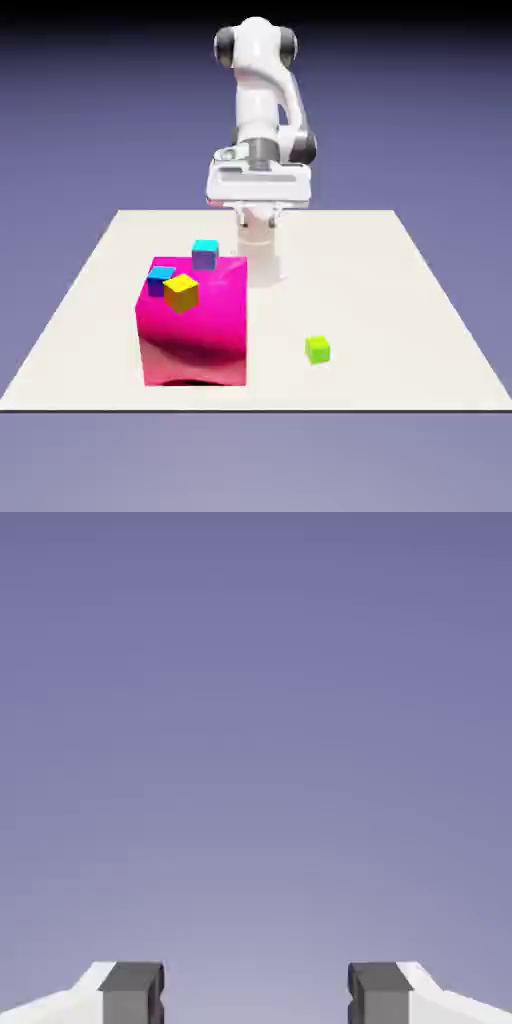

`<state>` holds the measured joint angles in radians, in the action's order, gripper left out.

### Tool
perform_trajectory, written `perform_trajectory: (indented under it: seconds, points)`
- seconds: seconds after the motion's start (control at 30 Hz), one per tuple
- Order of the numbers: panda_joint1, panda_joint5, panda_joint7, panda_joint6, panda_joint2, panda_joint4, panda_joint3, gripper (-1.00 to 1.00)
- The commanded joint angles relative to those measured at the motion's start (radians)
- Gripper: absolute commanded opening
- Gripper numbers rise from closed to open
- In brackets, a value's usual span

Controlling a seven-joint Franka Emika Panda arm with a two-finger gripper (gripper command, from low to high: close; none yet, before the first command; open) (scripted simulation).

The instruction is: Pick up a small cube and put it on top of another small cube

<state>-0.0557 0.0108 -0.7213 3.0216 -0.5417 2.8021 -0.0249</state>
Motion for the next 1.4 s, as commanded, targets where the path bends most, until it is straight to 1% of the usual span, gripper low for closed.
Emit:
perform_trajectory:
  seconds: [0.0, 1.37]
  points:
    - [-0.036, 0.009, 0.016, -0.013, 0.024, -0.007, -0.021, 0.00]
    - [-1.522, 0.377, 0.687, -0.538, 0.987, -0.276, -0.867, 0.00]
